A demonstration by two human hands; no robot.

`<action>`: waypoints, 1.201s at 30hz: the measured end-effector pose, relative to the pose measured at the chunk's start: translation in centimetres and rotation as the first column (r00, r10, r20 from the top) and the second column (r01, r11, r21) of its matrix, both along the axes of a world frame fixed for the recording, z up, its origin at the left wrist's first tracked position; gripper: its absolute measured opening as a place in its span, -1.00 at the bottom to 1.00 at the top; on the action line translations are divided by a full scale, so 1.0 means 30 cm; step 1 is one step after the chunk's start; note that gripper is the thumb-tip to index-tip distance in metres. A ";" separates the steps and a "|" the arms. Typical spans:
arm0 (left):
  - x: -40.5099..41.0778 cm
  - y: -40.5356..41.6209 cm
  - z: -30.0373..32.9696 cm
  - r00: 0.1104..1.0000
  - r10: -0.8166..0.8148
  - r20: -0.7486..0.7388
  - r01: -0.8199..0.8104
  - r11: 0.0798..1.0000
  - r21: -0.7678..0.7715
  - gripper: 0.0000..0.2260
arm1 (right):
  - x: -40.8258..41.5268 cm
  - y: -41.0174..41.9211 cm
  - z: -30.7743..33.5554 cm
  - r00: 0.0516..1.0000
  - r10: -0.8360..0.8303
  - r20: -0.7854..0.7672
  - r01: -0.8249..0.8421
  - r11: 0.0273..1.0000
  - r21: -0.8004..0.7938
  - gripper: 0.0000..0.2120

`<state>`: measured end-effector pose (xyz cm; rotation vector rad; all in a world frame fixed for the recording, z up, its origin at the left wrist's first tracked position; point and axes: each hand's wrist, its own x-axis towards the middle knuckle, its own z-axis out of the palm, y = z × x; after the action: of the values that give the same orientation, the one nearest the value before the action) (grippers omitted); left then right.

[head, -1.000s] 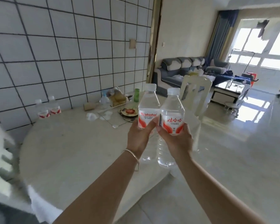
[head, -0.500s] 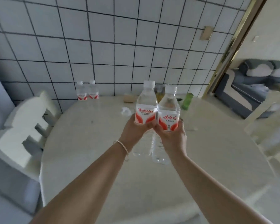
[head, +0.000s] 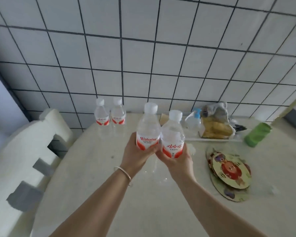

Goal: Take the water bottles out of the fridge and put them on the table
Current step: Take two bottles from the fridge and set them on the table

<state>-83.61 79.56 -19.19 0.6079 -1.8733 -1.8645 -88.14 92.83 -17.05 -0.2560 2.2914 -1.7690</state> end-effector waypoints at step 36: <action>-0.602 -0.474 -0.497 0.996 0.066 0.053 -0.053 0.975 -0.216 -0.30 | -0.611 -0.466 -0.441 1.000 -0.003 0.014 0.002 0.998 0.067 -0.41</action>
<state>-101.66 65.35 -34.09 0.6446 -2.0380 -1.5949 -106.48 78.84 -30.29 -0.2272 2.3369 -1.6859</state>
